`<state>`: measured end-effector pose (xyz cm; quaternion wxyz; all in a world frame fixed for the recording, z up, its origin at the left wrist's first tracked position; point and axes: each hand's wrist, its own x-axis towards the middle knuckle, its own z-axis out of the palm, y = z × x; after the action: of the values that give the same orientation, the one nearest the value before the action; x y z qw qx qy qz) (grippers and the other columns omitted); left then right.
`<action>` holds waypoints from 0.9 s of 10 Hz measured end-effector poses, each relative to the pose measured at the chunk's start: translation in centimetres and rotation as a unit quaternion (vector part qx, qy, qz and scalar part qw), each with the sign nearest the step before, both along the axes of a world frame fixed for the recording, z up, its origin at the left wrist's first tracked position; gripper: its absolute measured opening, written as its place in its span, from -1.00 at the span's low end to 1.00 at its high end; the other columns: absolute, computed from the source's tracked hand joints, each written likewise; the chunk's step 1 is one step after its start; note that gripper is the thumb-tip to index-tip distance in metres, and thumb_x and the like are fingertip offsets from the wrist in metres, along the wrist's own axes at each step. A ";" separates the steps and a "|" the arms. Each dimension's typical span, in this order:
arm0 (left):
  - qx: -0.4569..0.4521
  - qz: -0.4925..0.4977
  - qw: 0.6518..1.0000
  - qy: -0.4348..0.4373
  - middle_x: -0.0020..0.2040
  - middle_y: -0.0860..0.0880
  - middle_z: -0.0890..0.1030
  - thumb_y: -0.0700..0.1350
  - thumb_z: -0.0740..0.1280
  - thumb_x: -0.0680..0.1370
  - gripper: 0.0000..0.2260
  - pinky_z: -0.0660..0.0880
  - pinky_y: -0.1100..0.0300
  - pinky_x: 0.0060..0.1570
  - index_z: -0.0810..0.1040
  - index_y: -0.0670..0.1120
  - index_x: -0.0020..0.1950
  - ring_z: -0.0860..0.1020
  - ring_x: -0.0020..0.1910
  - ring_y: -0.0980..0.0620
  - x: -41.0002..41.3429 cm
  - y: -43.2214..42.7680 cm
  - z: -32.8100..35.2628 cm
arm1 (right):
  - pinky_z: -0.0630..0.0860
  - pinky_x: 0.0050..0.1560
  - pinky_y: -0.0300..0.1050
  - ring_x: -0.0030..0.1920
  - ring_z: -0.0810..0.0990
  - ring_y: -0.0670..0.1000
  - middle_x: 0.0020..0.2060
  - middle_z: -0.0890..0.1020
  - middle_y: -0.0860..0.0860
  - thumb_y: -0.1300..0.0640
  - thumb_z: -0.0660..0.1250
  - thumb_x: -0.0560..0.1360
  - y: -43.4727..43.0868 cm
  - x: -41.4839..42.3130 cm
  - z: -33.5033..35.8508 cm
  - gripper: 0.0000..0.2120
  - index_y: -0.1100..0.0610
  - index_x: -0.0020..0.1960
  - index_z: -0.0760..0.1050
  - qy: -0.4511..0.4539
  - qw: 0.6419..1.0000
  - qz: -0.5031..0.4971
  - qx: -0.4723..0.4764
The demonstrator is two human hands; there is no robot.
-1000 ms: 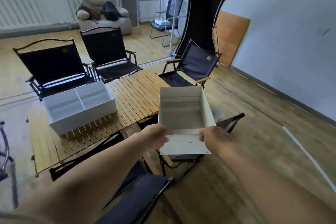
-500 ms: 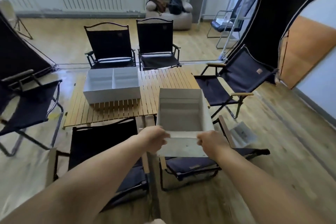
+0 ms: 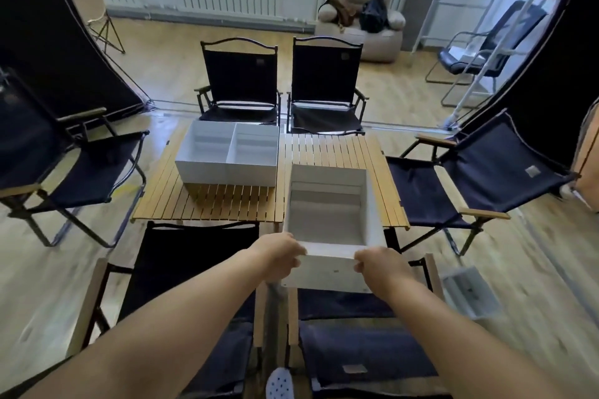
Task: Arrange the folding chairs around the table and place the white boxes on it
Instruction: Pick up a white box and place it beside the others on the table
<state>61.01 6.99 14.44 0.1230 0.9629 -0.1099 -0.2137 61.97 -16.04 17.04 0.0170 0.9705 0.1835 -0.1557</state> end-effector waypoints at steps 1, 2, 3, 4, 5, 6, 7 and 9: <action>0.077 -0.054 0.995 0.025 0.31 -0.07 0.52 -0.09 0.25 0.60 -0.68 0.39 0.50 -0.45 0.51 -0.13 0.34 0.54 -0.10 0.13 4.6 0.6 -0.2 | 0.58 -0.08 -0.10 -0.04 0.62 0.02 -0.05 0.64 -0.02 0.21 0.22 0.58 1.0 5.2 -1.3 -0.84 0.03 0.00 0.56 0.010 1.000 0.001 0.000; -0.018 0.016 1.000 0.020 0.26 -0.03 0.54 -0.14 0.25 0.62 -0.67 0.51 0.39 -0.02 0.46 -0.06 0.39 0.54 0.18 0.01 8.7 1.3 -1.6 | 0.60 -0.08 -0.11 -0.06 0.62 -0.01 -0.06 0.64 -0.05 0.26 0.24 0.55 1.8 10.8 -2.9 -0.81 0.00 -0.04 0.54 0.021 1.000 -0.004 -0.001; -0.022 0.026 0.999 0.005 0.21 -0.04 0.57 -0.17 0.28 0.60 -0.65 0.56 0.09 0.16 0.44 -0.03 0.39 0.52 0.22 -0.01 13.7 2.5 -3.3 | 0.60 -0.07 -0.10 -0.07 0.62 -0.02 -0.04 0.63 -0.06 0.29 0.21 0.53 2.5 15.8 -4.8 -0.76 -0.02 -0.05 0.54 0.026 1.000 -0.007 0.003; -0.034 0.052 0.998 0.019 0.22 -0.06 0.56 -0.16 0.27 0.61 -0.66 0.55 0.07 0.17 0.44 -0.04 0.40 0.50 0.22 -0.02 17.7 2.9 -4.5 | 0.59 -0.07 -0.09 -0.08 0.61 0.00 -0.04 0.63 -0.04 0.30 0.17 0.53 3.3 20.2 -6.8 -0.73 -0.01 -0.03 0.55 0.029 0.999 -0.010 0.013; -0.006 0.043 0.999 0.014 0.23 -0.09 0.54 -0.17 0.26 0.61 -0.65 0.54 0.06 0.17 0.43 -0.05 0.41 0.51 0.22 -0.04 22.0 3.7 -6.8 | 0.58 -0.05 -0.07 -0.05 0.60 0.03 -0.03 0.63 -0.02 0.28 0.14 0.53 4.1 24.3 -8.9 -0.73 -0.01 -0.03 0.55 0.041 0.999 -0.006 0.010; 0.052 0.007 0.999 0.011 0.25 -0.07 0.52 -0.17 0.23 0.62 -0.67 0.51 0.14 0.12 0.44 -0.07 0.39 0.50 0.14 0.00 26.0 4.2 -9.2 | 0.46 -0.21 -0.15 -0.11 0.55 0.06 -0.12 0.56 -0.03 0.30 0.13 0.47 4.8 28.4 -11.1 -0.72 -0.06 -0.13 0.47 0.069 0.998 -0.010 0.011; 0.081 -0.061 0.994 -0.038 0.29 -0.03 0.52 -0.04 0.21 0.60 -0.67 0.38 0.31 -0.15 0.50 -0.11 0.33 0.40 -0.23 0.23 30.1 4.9 -13.1 | 0.37 -0.26 -0.17 -0.15 0.49 0.06 -0.11 0.54 0.01 0.33 0.12 0.45 5.6 32.2 -13.2 -0.70 -0.05 -0.12 0.45 0.080 0.997 -0.001 0.005; 0.108 -0.048 0.992 -0.040 0.28 -0.06 0.53 -0.07 0.25 0.61 -0.67 0.42 0.45 -0.23 0.46 -0.10 0.36 0.44 -0.19 0.25 35.6 5.3 -17.7 | 0.44 -0.18 -0.14 -0.15 0.48 0.06 -0.13 0.50 0.00 0.30 0.12 0.51 6.4 38.5 -18.0 -0.71 0.00 -0.01 0.53 0.061 0.998 0.026 0.000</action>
<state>96.56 12.25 -3.30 0.0034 0.9719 -0.1375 -0.1912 100.43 -9.63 -0.93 0.0096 0.9542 0.2090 -0.2139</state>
